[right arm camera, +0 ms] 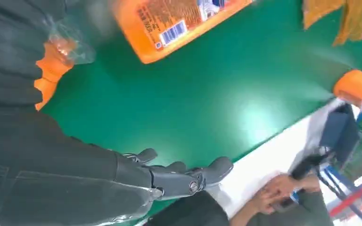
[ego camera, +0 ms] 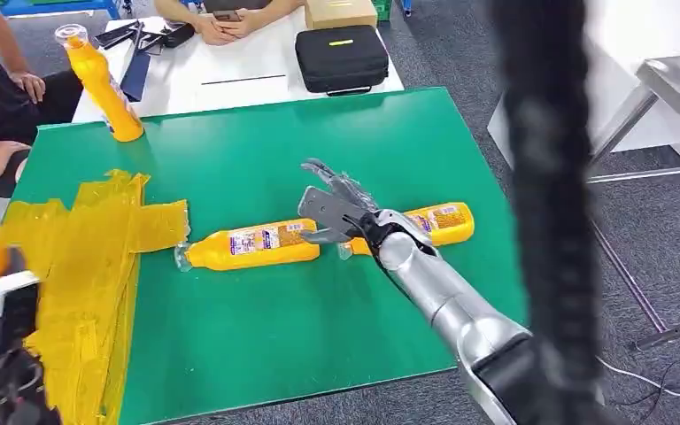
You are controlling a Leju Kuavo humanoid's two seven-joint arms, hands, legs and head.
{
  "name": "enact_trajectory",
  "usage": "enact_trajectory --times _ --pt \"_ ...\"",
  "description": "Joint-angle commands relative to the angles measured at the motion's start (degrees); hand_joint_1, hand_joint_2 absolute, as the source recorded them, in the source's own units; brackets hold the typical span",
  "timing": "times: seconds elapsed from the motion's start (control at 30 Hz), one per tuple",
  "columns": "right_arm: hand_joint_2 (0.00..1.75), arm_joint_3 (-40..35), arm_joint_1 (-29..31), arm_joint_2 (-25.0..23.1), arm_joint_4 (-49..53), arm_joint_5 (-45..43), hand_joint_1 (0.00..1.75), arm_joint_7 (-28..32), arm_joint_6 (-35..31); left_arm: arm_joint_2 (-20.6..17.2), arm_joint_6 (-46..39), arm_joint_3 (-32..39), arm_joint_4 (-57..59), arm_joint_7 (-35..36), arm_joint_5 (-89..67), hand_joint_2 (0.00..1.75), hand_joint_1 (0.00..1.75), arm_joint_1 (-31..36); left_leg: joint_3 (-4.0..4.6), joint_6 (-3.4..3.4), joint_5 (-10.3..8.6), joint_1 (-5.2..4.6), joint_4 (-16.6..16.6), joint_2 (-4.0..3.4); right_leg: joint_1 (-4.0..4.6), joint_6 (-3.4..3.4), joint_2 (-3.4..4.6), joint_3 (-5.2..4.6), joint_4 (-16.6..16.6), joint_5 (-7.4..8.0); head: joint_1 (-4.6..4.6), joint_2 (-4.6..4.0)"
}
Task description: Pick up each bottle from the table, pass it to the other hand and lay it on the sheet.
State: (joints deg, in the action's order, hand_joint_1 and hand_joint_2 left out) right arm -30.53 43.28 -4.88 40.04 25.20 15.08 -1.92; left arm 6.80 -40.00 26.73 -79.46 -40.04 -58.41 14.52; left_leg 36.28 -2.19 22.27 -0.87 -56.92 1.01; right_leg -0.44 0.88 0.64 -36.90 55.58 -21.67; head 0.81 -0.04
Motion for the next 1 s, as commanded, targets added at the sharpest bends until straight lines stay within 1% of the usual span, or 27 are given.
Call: enact_trajectory --times 0.03,0.07,0.1,0.13,0.23,0.3,0.33,0.37,0.4,0.43,0.47,0.53,0.57,0.6,0.67,0.7,0.73,0.8,0.83,0.9,0.93,0.97,1.0 --pt "1.75 -2.0 8.2 -5.0 -12.8 0.2 0.00 0.2 2.1 -0.1 0.0 1.9 27.0 9.7 -31.1 1.75 1.75 8.0 -0.29 0.15 0.08 -0.02 0.1 -0.05 -0.02 -0.02 -0.04 0.26 0.0 -0.10 0.07 0.00" --pt "1.75 -2.4 8.4 -5.4 -13.1 0.2 0.00 0.2 2.3 -2.5 0.0 -5.8 28.6 16.3 -31.6 1.75 1.75 6.9 -0.45 0.23 0.19 0.04 0.0 -0.12 0.05 -0.04 -0.04 0.42 0.0 -0.18 0.02 0.00" --pt "1.75 -2.4 8.4 -5.4 -13.1 0.2 0.00 0.2 2.3 -2.5 0.0 -5.8 28.6 16.3 -31.6 1.75 1.75 6.9 -0.25 0.14 0.05 0.00 0.1 -0.02 -0.01 -0.02 -0.12 0.24 0.0 -0.11 0.00 0.00" --pt "1.75 -2.4 8.4 -5.4 -13.1 0.2 0.00 0.2 2.3 -2.5 0.0 -5.8 28.6 16.3 -31.6 1.75 1.75 6.9 -0.44 0.23 0.16 0.05 0.0 -0.12 0.04 -0.04 -0.04 0.42 0.0 -0.20 0.02 0.00" --pt "1.75 -2.4 8.4 -5.4 -13.1 0.2 0.00 0.2 2.3 -2.5 0.0 -5.8 28.6 16.3 -31.6 1.75 1.75 6.9 -0.55 0.29 0.29 0.09 -0.1 -0.14 0.09 -0.05 -0.06 0.53 0.1 -0.33 0.02 0.00" --pt "1.75 -2.0 8.7 -5.6 -13.8 0.3 0.00 1.1 2.2 -3.7 0.0 -9.4 32.6 19.1 -31.3 1.75 1.75 7.4 -0.48 0.29 0.31 0.15 -0.2 -0.11 0.15 -0.05 -0.05 0.50 0.1 -0.33 0.00 0.00" --pt "1.75 -2.0 8.7 -5.6 -13.8 0.3 0.00 1.1 2.2 -3.7 0.0 -9.4 32.6 19.1 -31.3 1.75 1.75 7.4 -0.50 0.27 0.27 0.11 -0.1 0.02 0.10 -0.04 -0.13 0.54 0.1 -0.34 0.02 0.00" --pt "1.75 -2.6 8.5 -5.9 -13.6 0.6 0.00 1.1 2.5 -4.8 0.0 -13.5 34.7 21.9 -31.3 1.75 1.75 7.7 -0.32 0.18 0.12 0.03 0.0 0.03 0.02 -0.01 -0.07 0.33 0.0 -0.19 0.00 0.00" --pt "1.75 -2.6 8.3 -6.0 -13.6 0.4 0.00 1.0 2.4 -5.4 0.0 -15.7 36.8 23.6 -31.3 1.75 1.75 8.7 -0.40 0.24 0.21 0.08 -0.1 -0.08 0.07 -0.03 0.00 0.41 0.1 -0.24 0.00 0.00" --pt "1.75 -2.6 8.3 -6.0 -13.6 0.4 0.00 1.0 2.4 -5.4 0.0 -15.7 36.8 23.6 -31.3 1.75 1.75 8.7 -0.22 0.17 0.07 0.01 0.0 0.04 0.00 -0.02 -0.08 0.22 0.0 -0.14 0.02 0.00" --pt "1.75 -2.9 8.4 -6.2 -13.7 0.4 0.00 1.0 2.6 -6.1 0.0 -17.3 37.4 24.8 -31.1 1.75 1.75 8.3 -0.42 0.27 0.19 0.07 -0.1 0.03 0.08 -0.04 -0.13 0.45 0.1 -0.25 0.00 0.00" --pt "1.75 -3.1 8.6 -6.5 -14.0 0.5 0.00 1.0 2.7 -6.5 0.0 -18.4 37.6 25.8 -31.3 1.75 1.75 8.1 -0.54 0.35 0.30 0.13 -0.1 -0.03 0.14 -0.07 -0.11 0.57 0.1 -0.33 0.02 0.00" --pt "1.75 -3.3 8.7 -6.6 -14.2 0.5 0.00 1.0 2.8 -6.7 0.0 -19.2 38.0 26.5 -31.5 1.75 1.75 8.1 -0.21 0.20 0.11 0.04 0.0 -0.07 0.04 -0.04 0.02 0.20 0.0 -0.13 0.02 0.00" --pt "1.75 -3.5 8.8 -6.8 -14.6 0.6 0.00 1.0 3.0 -7.0 0.0 -19.8 39.1 26.5 -30.9 1.75 1.75 8.4 -0.17 0.18 0.09 0.03 0.0 -0.06 0.03 -0.03 0.02 0.17 0.0 -0.11 0.02 0.00" --pt "1.75 -4.0 8.9 -7.0 -15.0 1.0 0.00 0.9 3.2 -7.3 0.0 -20.4 39.2 26.6 -30.7 1.75 1.75 8.3 -0.37 0.26 0.21 0.07 0.0 -0.08 0.07 -0.04 -0.01 0.38 0.1 -0.23 0.02 0.00" --pt "1.75 -4.9 9.1 -7.1 -15.6 1.6 0.00 0.5 3.9 -7.5 0.0 -20.8 39.8 27.0 -30.7 1.75 1.75 8.4 -0.19 0.19 0.10 0.03 0.0 -0.09 0.03 -0.03 0.05 0.17 0.0 -0.12 0.02 0.00" --pt "1.75 -6.0 9.7 -7.1 -16.8 2.4 0.00 -0.9 5.9 -7.6 0.0 -21.3 40.9 27.5 -30.8 1.75 1.75 8.7 -0.28 0.23 0.18 0.07 0.0 -0.14 0.07 -0.04 0.07 0.28 0.0 -0.18 0.02 0.00" --pt "1.75 -6.0 9.7 -7.1 -16.8 2.4 0.00 -0.9 5.9 -7.6 0.0 -21.3 40.9 27.5 -30.8 1.75 1.75 8.7 -0.12 0.15 0.06 0.02 0.0 -0.09 0.01 -0.02 0.07 0.10 0.0 -0.08 0.02 0.00" --pt "1.75 -6.0 9.7 -7.1 -16.8 2.4 0.00 -0.9 5.9 -7.6 0.0 -21.3 40.9 27.5 -30.8 1.75 1.75 8.7 -0.30 0.23 0.18 0.08 0.0 -0.11 0.06 -0.03 0.03 0.29 0.0 -0.20 0.00 0.00" --pt "1.75 -6.0 9.7 -7.1 -16.8 2.4 0.00 -0.9 5.9 -7.6 0.0 -21.3 40.9 27.5 -30.8 1.75 1.75 8.7 -0.20 0.18 0.12 0.05 0.0 -0.09 0.04 -0.03 0.05 0.18 0.0 -0.14 0.00 0.00" --pt "1.75 -6.0 9.7 -7.1 -16.8 2.4 0.00 -0.9 5.9 -7.6 0.0 -21.3 40.9 27.5 -30.8 1.75 1.75 8.7 -0.35 0.24 0.22 0.11 -0.1 -0.09 0.10 -0.04 0.01 0.36 0.1 -0.24 0.02 0.00" --pt "1.75 -7.8 10.3 -7.1 -17.9 4.2 0.00 -2.7 7.3 -7.4 0.0 -20.8 42.7 28.0 -31.1 1.75 0.68 9.3 -0.25 0.21 0.16 0.07 0.0 -0.11 0.05 -0.03 0.04 0.24 0.1 -0.18 0.04 0.00" --pt "1.75 -8.5 10.5 -7.2 -18.4 4.8 0.00 -3.5 8.0 -7.4 0.0 -21.0 42.9 28.1 -31.0 1.75 0.00 9.5 -0.32 0.25 0.22 0.10 -0.1 -0.14 0.09 -0.04 0.05 0.32 0.1 -0.22 0.00 0.00"
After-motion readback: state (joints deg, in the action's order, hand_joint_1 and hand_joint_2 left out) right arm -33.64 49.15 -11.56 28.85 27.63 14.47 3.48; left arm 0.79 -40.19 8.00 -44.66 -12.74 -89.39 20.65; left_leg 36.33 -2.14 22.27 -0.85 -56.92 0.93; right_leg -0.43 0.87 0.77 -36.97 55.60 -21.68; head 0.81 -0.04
